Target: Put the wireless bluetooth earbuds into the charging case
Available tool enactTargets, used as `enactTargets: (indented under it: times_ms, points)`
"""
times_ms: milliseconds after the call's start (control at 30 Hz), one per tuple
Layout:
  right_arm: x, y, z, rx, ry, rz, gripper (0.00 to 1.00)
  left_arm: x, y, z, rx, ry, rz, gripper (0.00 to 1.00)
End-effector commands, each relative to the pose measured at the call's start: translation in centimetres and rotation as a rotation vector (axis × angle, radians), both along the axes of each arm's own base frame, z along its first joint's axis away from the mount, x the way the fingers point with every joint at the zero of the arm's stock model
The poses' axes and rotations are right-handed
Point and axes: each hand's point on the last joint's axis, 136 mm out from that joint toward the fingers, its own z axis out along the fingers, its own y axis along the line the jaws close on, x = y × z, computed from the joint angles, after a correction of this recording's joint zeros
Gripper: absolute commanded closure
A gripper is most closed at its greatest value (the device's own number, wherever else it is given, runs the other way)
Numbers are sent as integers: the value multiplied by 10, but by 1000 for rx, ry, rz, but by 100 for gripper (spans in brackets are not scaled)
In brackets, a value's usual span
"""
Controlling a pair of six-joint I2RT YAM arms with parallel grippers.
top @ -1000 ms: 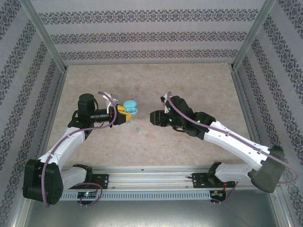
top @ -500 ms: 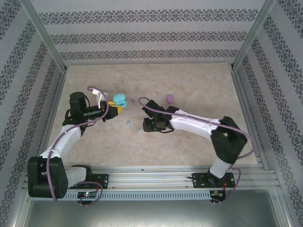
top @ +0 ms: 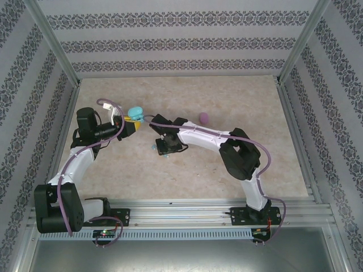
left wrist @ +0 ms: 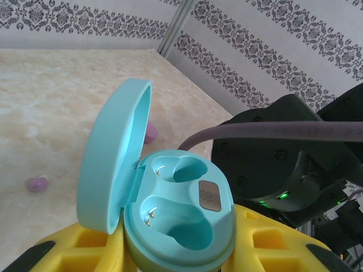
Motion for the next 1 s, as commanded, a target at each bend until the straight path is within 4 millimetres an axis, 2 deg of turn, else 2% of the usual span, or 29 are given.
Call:
enactTargets:
  times_ms: [0,467,633,967]
  points:
    - [-8,-6,-10,-89,30,46,70,6,4,18,-1,-67,3,90]
    - [-6,4,-33,-133,66,63,70,5,4,15,-6,-58,0,90]
    - [-8,0,-38,-158,76,68,73,5,4,14,-14,-54,-2,90]
    - [-13,-11,-42,-204,82,76,73,4,3,15,-27,-53,-5,90]
